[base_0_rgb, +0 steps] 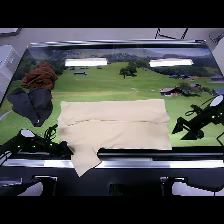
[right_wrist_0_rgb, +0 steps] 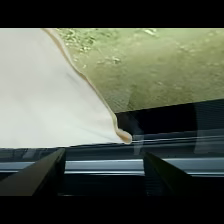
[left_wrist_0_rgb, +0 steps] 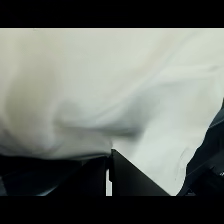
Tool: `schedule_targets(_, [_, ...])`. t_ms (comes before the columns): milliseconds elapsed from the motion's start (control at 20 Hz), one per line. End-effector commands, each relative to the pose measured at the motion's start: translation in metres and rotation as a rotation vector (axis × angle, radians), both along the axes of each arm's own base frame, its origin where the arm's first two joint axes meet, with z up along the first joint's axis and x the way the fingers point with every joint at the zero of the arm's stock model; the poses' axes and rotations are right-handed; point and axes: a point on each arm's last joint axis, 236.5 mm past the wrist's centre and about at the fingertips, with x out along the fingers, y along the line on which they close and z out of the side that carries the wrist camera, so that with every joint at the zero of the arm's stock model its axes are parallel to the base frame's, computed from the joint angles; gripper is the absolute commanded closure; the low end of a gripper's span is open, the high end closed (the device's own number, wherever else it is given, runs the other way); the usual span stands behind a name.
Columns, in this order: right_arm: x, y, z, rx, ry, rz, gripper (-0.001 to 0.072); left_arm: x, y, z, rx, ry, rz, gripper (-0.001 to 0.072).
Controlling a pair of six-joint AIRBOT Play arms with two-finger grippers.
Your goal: Fold the clothes and pants, and hang the long-sleeved shirts on hangers.
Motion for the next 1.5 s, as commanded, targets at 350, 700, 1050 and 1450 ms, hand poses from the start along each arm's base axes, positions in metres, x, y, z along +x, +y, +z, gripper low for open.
schedule_targets(350, [-0.031,0.029,-0.053,0.056,0.035,-0.066,0.0154,-0.001,-0.004,0.004,-0.017,-0.011,-0.028,0.0676])
schedule_targets(700, [-0.031,0.049,-0.043,0.160,0.014,-0.039,0.0666,0.042,0.002,0.035,-0.003,-0.149,-0.041,0.0676])
schedule_targets(1050, [0.076,0.034,0.015,0.046,-0.322,-0.071,0.0671,0.155,0.028,0.118,0.107,-0.439,0.059,0.0678])
schedule_targets(1450, [0.191,0.040,0.001,-0.092,-0.564,-0.178,0.0669,0.255,0.042,0.108,0.149,-0.516,0.135,0.0677])
